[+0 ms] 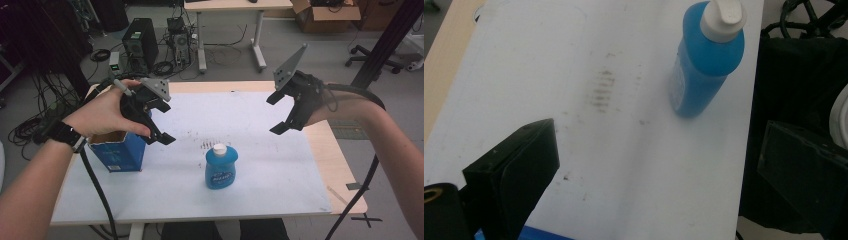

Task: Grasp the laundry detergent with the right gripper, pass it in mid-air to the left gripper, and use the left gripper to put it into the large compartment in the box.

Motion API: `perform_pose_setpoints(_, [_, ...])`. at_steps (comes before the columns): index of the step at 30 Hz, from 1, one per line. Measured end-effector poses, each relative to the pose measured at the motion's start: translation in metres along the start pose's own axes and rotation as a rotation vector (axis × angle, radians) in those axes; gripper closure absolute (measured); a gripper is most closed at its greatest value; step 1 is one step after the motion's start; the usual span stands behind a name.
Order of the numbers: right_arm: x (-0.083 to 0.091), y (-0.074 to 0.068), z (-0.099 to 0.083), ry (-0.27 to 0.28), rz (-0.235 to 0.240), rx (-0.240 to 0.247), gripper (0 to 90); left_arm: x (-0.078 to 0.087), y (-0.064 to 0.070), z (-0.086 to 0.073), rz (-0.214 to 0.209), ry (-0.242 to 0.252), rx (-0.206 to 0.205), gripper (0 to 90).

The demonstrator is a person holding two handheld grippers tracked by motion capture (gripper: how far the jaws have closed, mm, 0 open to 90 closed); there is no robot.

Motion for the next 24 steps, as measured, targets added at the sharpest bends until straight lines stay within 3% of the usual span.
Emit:
perform_pose_setpoints(18, [0.0060, 0.0035, 0.0036, 0.015, -0.001, 0.009, 4.6, 0.0014, -0.0048, -0.0031, 0.013, -0.008, 0.015, 3.6])
perform_pose_setpoints(24, [0.0040, 0.0031, 0.0029, 0.043, -0.005, 0.023, 4.6, 0.0026, -0.0043, -0.0034, 0.021, -0.004, 0.022, 3.5])
Point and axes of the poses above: each handheld gripper's, and its own axes: x roughly backward along the jaws, z roughly out of its top, y roughly to its right, the point moved 7 cm from there along -x, roughly forward along the jaws, and after that the axes turned 1 degree about -y, right-handed, at the moved point
